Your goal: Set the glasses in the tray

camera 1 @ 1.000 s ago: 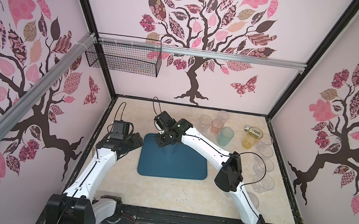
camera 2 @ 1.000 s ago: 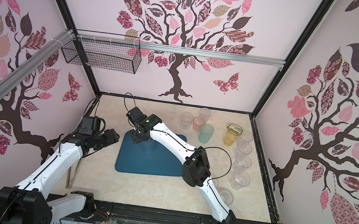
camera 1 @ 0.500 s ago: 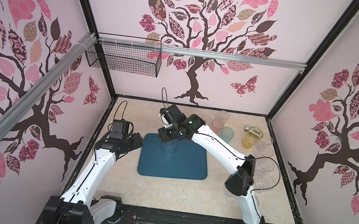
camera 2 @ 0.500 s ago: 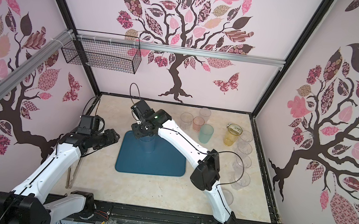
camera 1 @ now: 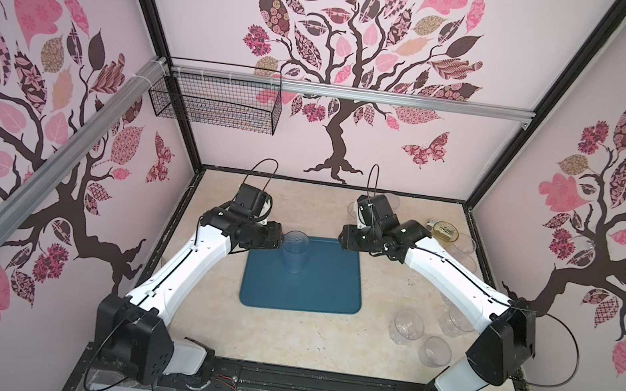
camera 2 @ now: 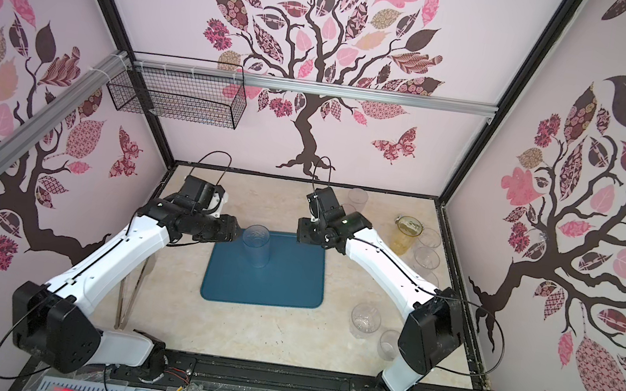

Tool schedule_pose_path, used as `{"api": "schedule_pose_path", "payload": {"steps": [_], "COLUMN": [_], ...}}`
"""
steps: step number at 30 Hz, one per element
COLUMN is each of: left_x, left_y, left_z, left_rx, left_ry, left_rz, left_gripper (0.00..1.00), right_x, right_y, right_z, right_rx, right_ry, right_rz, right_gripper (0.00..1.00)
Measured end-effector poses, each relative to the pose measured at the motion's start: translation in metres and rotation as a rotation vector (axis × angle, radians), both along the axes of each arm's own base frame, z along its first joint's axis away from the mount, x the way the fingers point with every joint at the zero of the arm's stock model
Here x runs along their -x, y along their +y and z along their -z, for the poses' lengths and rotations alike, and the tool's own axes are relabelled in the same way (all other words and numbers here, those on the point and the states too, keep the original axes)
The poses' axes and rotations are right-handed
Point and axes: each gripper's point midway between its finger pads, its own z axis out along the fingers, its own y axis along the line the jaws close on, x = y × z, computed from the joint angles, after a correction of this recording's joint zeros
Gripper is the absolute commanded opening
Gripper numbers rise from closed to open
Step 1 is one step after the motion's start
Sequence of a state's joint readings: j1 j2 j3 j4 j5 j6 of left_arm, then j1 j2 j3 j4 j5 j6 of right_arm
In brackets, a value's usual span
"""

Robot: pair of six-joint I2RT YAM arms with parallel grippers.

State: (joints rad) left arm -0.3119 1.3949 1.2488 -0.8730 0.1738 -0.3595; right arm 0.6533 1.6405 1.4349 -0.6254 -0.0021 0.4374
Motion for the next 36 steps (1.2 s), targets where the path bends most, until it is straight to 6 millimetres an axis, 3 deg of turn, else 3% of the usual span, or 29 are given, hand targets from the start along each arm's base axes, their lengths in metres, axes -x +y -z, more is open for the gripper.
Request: {"api": "schedule_pose_path", "payload": {"steps": [3, 6, 13, 25, 32, 36], "left_x": [-0.002, -0.005, -0.016, -0.041, -0.046, -0.053], "left_y": [-0.010, -0.012, -0.008, -0.017, -0.013, -0.005], "left_z": [0.009, 0.015, 0.030, 0.047, 0.047, 0.042], "left_rx": [-0.026, -0.051, -0.120, -0.176, -0.220, -0.265], "left_ry": [0.034, 0.050, 0.068, 0.087, 0.074, 0.047], "left_rz": [0.041, 0.057, 0.047, 0.055, 0.057, 0.047], "left_gripper": [0.61, 0.59, 0.47, 0.30, 0.00, 0.00], "right_x": [0.010, 0.015, 0.017, 0.023, 0.025, 0.024], "right_y": [-0.004, -0.006, -0.007, -0.012, -0.015, -0.015], "right_z": [0.026, 0.036, 0.033, 0.053, 0.060, 0.060], "right_rx": [0.022, 0.018, -0.012, -0.012, -0.002, -0.005], "right_ry": [0.048, 0.063, 0.035, 0.056, 0.063, 0.062], "right_rz": [0.007, 0.015, 0.018, 0.039, 0.045, 0.048], "right_gripper": [0.57, 0.57, 0.58, 0.58, 0.58, 0.58]}}
